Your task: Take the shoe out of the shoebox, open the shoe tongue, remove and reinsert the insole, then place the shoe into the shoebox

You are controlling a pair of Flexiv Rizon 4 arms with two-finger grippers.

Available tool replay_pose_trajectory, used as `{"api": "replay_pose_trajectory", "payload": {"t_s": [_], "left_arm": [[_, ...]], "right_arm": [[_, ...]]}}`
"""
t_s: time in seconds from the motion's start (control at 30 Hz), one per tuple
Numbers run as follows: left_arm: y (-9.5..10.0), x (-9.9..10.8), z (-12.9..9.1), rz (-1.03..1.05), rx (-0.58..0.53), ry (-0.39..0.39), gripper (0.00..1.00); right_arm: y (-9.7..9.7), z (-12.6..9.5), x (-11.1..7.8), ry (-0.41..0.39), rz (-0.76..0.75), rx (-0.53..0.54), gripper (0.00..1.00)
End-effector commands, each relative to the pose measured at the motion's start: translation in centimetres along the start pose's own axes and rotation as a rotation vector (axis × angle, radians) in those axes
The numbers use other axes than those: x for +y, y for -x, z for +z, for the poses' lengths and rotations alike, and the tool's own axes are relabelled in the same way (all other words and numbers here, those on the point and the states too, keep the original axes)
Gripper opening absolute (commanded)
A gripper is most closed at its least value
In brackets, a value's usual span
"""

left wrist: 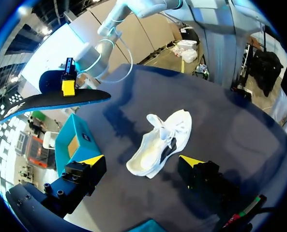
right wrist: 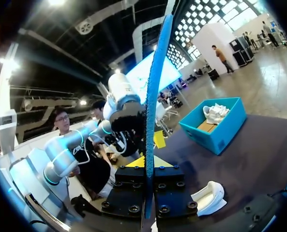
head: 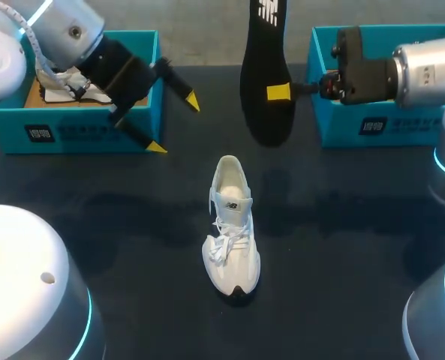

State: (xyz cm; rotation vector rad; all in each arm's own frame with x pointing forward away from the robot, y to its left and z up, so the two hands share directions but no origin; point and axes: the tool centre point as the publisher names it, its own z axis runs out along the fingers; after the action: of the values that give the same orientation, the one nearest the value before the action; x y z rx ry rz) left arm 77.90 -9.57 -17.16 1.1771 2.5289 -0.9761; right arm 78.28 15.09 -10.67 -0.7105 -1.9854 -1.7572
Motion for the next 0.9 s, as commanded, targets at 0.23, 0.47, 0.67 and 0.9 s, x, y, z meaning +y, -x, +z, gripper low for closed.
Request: {"api": "replay_pose_trajectory", "payload": {"t_s": [0.23, 0.47, 0.67, 0.9], "left_arm": [[-0.5, 1.3, -0.4, -0.038, -0.004, 0.013, 1.0], [-0.3, 1.6, -0.8, -0.045, -0.022, 0.027, 1.0], [-1.1, 1.7, -0.9, -0.07, -0.028, 0.018, 1.0], [-2.2, 1.7, -0.2, -0.108, -0.012, -0.005, 1.0]], "right_arm": [[0.1, 0.7, -0.6, 0.018, 0.003, -0.003, 0.0], [-0.1, 0.8, -0.8, 0.025, 0.005, -0.006, 0.0], [0.1, 1.1, -1.2, 0.029, 0.009, -0.001, 0.0], [0.6, 1.5, -1.6, 0.043, -0.003, -0.005, 0.0]]}}
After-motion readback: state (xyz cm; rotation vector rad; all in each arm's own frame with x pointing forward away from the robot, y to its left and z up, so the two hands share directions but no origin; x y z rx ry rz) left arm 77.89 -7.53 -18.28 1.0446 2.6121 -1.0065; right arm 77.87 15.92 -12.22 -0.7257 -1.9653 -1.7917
